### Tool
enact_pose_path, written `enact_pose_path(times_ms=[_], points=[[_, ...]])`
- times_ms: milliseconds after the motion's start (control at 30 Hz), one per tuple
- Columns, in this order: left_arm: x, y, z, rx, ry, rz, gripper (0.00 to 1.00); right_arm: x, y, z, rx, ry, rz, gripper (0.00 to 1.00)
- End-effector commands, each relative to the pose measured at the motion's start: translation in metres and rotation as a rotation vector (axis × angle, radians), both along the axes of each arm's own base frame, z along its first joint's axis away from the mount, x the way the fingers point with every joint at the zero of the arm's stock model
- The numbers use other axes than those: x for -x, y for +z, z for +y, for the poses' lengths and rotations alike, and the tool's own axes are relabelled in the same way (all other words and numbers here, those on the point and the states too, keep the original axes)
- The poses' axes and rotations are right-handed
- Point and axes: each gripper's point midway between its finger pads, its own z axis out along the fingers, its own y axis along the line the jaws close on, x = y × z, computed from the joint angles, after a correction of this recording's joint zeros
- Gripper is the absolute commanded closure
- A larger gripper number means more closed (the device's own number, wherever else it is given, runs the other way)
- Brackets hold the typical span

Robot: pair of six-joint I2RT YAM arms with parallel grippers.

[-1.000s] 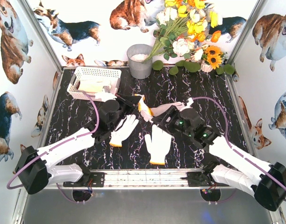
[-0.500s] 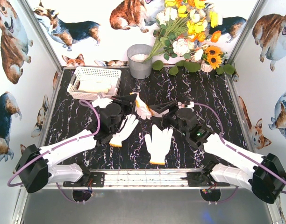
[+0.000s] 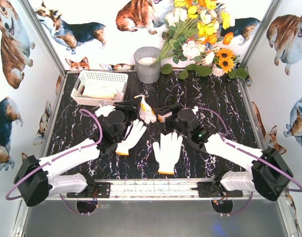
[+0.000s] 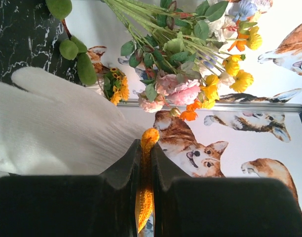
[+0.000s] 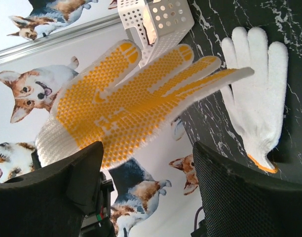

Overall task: Put the gloves into the storage basket
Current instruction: Turn over the glove.

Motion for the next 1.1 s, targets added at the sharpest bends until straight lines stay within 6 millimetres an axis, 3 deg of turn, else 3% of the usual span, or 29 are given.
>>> enact_pose_path(times_ms=[0, 267, 533, 767, 867, 1067], points=[[0.002, 0.01, -0.005, 0.08, -0.023, -0.02, 1.0, -0.017, 0.049, 0.01, -0.085, -0.021, -0.134, 0.25], [0.003, 0.012, -0.007, 0.092, -0.033, -0.023, 1.0, -0.032, 0.056, -0.003, -0.132, -0.139, -0.185, 0.25], [0.001, 0.017, -0.012, 0.108, -0.046, -0.033, 1.0, -0.039, 0.061, 0.007, -0.139, -0.15, -0.192, 0.25], [0.002, 0.023, -0.011, 0.102, -0.048, -0.05, 1.0, -0.043, 0.055, 0.012, -0.126, -0.14, -0.188, 0.35], [0.003, 0.022, -0.014, 0.1, -0.059, -0.05, 1.0, -0.043, 0.053, 0.012, -0.12, -0.142, -0.188, 0.48], [0.005, 0.015, -0.017, 0.071, -0.081, -0.032, 1.0, -0.043, 0.049, 0.002, -0.074, -0.175, -0.197, 0.95]])
